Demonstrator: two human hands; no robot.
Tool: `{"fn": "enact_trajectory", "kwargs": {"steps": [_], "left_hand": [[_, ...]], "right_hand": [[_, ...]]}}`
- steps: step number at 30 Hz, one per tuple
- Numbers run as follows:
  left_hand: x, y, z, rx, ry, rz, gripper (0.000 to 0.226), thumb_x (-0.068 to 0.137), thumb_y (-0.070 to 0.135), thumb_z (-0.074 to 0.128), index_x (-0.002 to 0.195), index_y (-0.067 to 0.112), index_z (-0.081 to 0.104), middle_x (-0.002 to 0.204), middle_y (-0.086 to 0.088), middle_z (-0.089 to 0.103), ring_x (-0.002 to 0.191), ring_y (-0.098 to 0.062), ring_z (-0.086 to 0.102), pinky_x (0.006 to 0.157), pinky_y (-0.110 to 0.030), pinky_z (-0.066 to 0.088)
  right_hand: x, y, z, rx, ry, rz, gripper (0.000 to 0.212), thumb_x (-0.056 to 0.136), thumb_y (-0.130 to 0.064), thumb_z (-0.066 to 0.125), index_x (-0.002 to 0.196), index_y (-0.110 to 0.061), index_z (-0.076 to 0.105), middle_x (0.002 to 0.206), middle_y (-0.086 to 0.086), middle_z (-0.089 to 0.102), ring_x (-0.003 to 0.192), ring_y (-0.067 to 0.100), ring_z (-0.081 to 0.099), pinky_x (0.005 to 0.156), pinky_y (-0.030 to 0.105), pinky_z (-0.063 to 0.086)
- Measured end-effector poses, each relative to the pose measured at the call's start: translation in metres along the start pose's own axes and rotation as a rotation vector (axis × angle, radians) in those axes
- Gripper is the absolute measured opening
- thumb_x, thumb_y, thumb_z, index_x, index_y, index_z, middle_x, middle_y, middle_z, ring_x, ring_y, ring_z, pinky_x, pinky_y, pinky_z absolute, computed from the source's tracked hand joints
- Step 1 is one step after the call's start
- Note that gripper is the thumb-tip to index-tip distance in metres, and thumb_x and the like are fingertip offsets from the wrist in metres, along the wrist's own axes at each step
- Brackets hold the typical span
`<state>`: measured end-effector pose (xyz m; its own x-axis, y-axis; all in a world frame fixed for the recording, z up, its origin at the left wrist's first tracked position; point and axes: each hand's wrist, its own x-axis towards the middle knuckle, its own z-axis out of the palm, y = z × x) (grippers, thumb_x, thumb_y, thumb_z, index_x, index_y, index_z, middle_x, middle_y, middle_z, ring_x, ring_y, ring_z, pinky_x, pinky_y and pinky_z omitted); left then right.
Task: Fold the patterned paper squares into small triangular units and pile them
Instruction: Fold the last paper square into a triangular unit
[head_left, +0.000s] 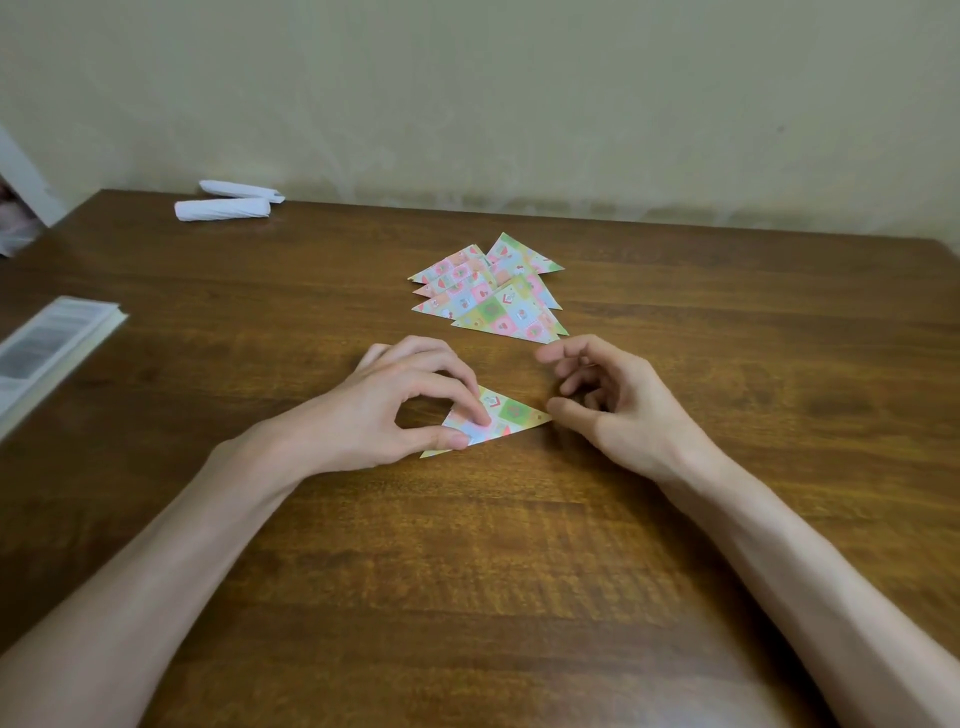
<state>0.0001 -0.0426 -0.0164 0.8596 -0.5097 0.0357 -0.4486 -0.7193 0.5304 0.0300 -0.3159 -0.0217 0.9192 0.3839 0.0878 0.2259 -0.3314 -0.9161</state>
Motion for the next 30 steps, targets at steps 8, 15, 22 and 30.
{"fn": "enact_trajectory", "kwargs": {"steps": [8,15,22,30], "left_hand": [[-0.002,0.006,0.000,0.059,-0.087,0.028,0.036,0.103,0.040,0.059,0.133,0.062,0.057,0.129,0.031,0.041,0.146,-0.005,0.023,0.116,-0.035,0.015],[-0.002,0.013,-0.001,0.114,-0.112,0.070,0.044,0.107,0.029,0.054,0.139,0.059,0.053,0.141,0.035,0.037,0.148,0.001,0.017,0.117,-0.033,0.010],[-0.002,0.021,0.006,0.187,-0.015,0.094,0.046,0.104,0.014,0.054,0.131,0.050,0.063,0.139,0.032,0.046,0.141,0.002,0.034,0.114,-0.033,0.021],[-0.004,0.032,0.011,0.314,-0.076,0.084,0.070,0.102,0.012,0.042,0.153,0.059,0.030,0.143,0.024,0.030,0.140,0.001,0.023,0.116,-0.031,0.021]], "right_hand": [[0.000,0.000,0.002,-0.112,-0.015,0.002,0.046,0.083,0.002,0.076,0.113,-0.032,0.068,0.107,-0.002,0.059,0.090,0.006,0.057,0.067,0.017,0.043],[0.004,-0.006,0.008,-0.276,-0.077,0.039,0.052,0.086,0.002,0.070,0.116,-0.039,0.061,0.114,-0.008,0.053,0.098,0.003,0.054,0.071,0.012,0.040],[0.004,-0.004,0.003,-0.029,0.037,0.030,0.040,0.088,0.008,0.067,0.110,-0.025,0.070,0.102,-0.002,0.063,0.085,0.006,0.060,0.072,0.018,0.046],[0.001,0.003,-0.011,-0.321,0.012,-0.073,0.038,0.087,-0.021,0.075,0.118,-0.041,0.067,0.124,-0.018,0.063,0.125,0.004,0.052,0.115,0.045,0.039]]}}
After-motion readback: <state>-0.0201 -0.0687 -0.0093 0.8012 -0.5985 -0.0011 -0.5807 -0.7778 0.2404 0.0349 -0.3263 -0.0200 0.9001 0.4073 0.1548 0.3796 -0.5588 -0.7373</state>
